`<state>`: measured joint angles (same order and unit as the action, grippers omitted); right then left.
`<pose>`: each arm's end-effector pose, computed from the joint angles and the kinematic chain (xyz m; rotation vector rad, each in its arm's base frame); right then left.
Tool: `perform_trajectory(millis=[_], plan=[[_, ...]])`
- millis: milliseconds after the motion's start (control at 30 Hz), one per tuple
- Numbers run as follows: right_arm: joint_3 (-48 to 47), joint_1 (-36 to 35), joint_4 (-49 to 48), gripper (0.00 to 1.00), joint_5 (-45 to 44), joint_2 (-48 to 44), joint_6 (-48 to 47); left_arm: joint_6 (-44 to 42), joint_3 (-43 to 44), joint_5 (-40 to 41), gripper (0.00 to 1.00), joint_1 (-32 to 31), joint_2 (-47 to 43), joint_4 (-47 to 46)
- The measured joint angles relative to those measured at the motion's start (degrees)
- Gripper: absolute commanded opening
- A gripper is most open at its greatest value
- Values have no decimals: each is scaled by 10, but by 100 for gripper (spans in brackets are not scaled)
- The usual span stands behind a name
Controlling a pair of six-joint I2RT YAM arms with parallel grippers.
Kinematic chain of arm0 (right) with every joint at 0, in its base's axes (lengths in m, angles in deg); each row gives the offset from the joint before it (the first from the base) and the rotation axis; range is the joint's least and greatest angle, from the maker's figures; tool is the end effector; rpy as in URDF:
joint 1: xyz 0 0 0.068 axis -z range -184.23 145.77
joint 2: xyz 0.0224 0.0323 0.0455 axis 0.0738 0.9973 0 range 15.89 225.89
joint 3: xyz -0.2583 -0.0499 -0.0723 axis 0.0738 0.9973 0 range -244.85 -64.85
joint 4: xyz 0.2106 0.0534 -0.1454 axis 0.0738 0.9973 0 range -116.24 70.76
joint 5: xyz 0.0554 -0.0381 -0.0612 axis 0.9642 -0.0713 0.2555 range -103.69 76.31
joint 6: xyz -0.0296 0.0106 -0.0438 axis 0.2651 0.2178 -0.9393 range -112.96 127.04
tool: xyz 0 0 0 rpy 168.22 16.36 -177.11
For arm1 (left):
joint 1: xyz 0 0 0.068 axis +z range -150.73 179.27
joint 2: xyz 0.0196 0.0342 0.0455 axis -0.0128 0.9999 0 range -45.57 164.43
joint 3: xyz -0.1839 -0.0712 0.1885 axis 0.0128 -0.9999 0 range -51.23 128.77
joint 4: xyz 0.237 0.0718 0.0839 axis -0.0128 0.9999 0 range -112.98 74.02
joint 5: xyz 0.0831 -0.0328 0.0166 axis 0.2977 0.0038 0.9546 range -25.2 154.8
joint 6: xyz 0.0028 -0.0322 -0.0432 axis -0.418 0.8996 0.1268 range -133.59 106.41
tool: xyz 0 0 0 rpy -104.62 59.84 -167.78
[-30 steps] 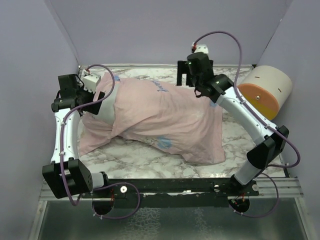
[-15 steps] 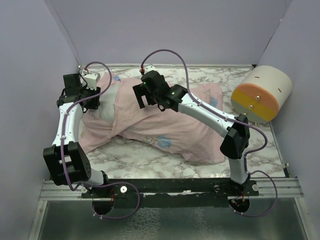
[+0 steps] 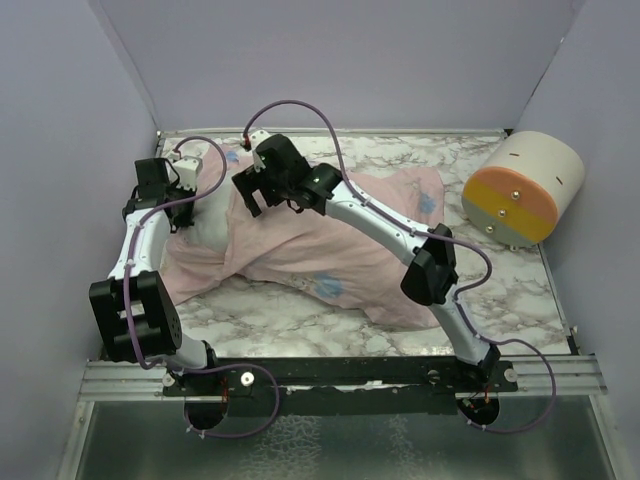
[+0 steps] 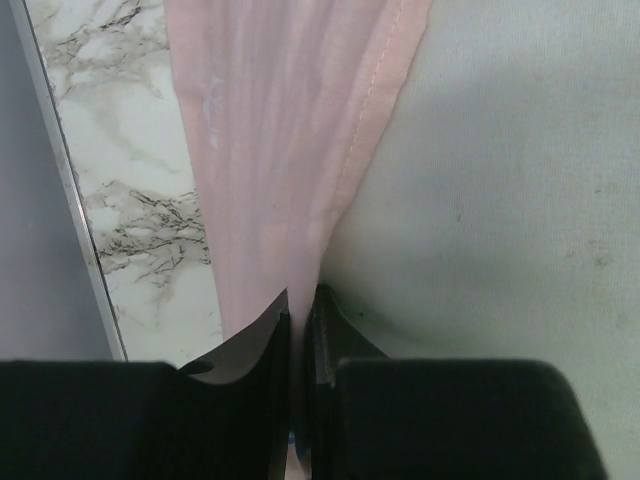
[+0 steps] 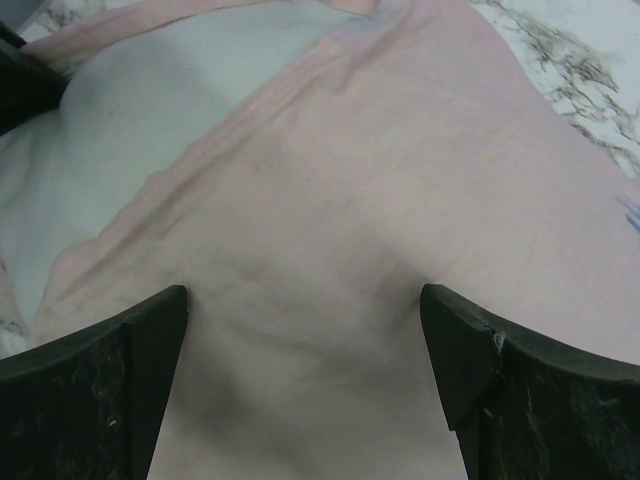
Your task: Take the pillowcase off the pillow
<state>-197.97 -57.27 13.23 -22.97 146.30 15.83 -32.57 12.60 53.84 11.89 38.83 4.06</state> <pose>0.3176 0.4123 0.3207 -0.7568 2.1028 0.4197 0.3119 0.0629 0.2658 0.2204 2.3720 0.0317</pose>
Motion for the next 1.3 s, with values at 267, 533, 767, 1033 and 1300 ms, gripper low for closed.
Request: perform_trajectory(millis=[267, 533, 767, 1033, 1300], plan=[[-9, 105, -31, 99, 157, 3, -7, 27, -6, -45, 0, 1, -8, 2], [8, 176, -59, 87, 266, 48, -23, 59, -28, -89, 0, 2, -2, 13], [299, 158, -203, 49, 341, -9, -1, 95, 47, -92, 0, -7, 100, 39], [511, 160, -283, 31, 328, -216, 70, 119, 405, -85, 0, -70, 264, 150], [452, 150, -255, 90, 300, -244, 91, 98, 786, -103, 0, -127, 373, 300]])
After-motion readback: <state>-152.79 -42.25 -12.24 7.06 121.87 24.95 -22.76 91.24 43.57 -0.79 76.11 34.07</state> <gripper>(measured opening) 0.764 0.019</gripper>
